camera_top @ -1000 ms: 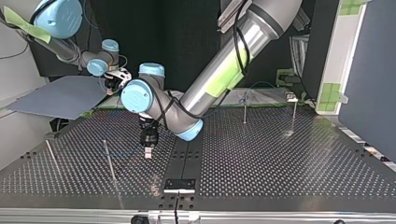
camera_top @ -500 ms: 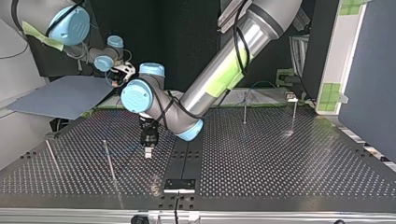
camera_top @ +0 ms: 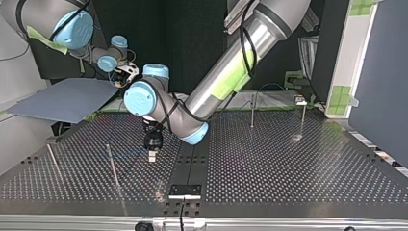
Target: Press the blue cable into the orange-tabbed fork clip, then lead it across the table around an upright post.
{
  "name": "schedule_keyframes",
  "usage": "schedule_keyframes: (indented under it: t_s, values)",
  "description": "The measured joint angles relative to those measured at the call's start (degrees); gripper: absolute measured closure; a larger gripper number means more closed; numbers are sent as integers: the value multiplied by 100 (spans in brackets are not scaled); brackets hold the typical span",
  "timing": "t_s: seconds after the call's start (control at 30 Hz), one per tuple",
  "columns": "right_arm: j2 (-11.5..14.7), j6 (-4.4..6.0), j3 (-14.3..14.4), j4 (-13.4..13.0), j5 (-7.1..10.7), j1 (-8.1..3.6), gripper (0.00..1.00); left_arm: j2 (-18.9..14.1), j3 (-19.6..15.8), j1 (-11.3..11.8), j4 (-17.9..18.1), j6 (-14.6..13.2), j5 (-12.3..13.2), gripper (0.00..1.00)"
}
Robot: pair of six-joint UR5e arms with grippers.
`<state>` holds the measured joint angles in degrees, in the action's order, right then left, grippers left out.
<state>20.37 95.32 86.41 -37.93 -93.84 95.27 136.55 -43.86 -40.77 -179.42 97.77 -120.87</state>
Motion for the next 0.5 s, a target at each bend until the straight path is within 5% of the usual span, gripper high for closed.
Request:
schedule_keyframes:
  t_s: [0.37,0.5]
  values:
    - [-208,-14,-190,-25,-11,-21,100,1,1,-12,-61,9,-5,0]
    - [-241,-123,-328,-18,-125,-22,100,0,1,-23,-98,18,-81,0]
